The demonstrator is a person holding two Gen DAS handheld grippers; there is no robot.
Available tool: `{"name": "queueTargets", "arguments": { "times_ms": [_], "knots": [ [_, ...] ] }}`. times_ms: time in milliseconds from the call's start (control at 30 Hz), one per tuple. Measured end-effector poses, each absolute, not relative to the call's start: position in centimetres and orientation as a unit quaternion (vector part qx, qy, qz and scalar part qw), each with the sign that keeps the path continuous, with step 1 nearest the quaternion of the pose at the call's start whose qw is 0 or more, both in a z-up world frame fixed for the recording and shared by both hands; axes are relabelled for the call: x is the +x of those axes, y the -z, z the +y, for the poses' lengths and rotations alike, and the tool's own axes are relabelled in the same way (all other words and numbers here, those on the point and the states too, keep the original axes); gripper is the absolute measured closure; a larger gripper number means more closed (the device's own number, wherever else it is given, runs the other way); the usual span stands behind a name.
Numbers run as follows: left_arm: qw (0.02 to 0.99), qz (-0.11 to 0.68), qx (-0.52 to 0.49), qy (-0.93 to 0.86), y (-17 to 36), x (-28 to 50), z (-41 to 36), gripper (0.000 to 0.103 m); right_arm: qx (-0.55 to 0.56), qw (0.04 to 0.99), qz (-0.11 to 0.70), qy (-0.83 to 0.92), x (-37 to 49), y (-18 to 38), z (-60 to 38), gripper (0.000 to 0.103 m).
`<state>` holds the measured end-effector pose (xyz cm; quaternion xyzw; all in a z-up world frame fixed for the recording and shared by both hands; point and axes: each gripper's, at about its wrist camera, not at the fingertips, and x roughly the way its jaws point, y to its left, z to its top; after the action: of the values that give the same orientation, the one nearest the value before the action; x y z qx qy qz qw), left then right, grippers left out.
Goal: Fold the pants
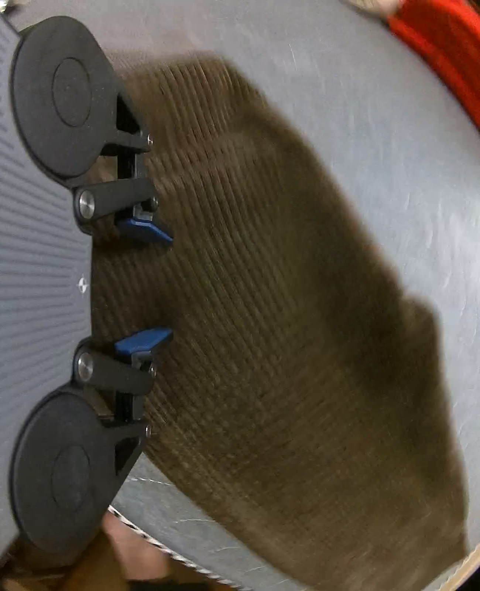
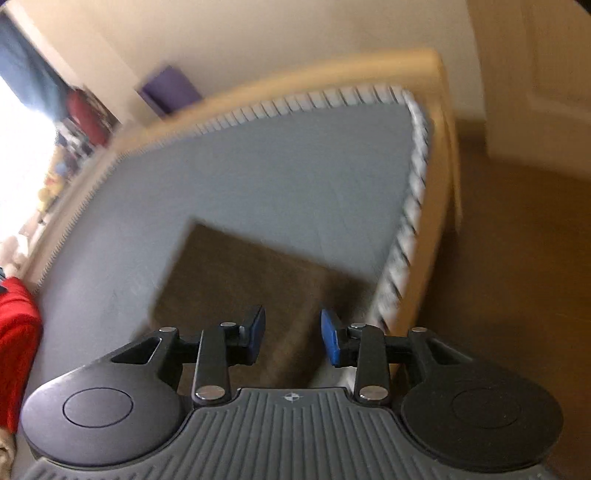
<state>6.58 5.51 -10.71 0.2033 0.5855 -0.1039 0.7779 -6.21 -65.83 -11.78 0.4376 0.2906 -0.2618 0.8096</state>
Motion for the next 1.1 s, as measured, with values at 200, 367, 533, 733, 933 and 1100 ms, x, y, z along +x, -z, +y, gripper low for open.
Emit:
{"name": "queueTargets", "arguments": {
  "times_ms": [200,367,533,733,933,1100],
  "knots": [
    [0.855,0.484,0.116,0.142,1.5,0.1,5.1,0.031,0.454,0.803,0.278,0.268,-5.9,13.0,-66.3,0.056],
    [0.888,0.439,0.062,0.127,0.6,-3.0,5.5,0.026,0.472,0.779,0.294,0.290,-4.9,14.4,-66.4,0.056],
    [0.891,0.444,0.025,0.088,1.6,-1.3,5.5,0.026,0.467,0.768,0.304,0.318,-3.7,15.5,-66.5,0.054],
    [0.892,0.448,0.004,0.062,1.3,-0.1,7.7,0.026,0.457,0.775,0.287,0.330,-2.6,15.9,-66.0,0.088],
    [0.903,0.426,-0.035,0.048,-0.2,0.0,9.4,0.026,0.430,0.793,0.252,0.350,-1.8,11.8,-63.5,0.089],
    [0.904,0.423,-0.047,0.035,-1.0,-0.4,10.4,0.026,0.187,0.933,0.189,0.241,1.6,2.2,-51.1,0.090]
  ]
}}
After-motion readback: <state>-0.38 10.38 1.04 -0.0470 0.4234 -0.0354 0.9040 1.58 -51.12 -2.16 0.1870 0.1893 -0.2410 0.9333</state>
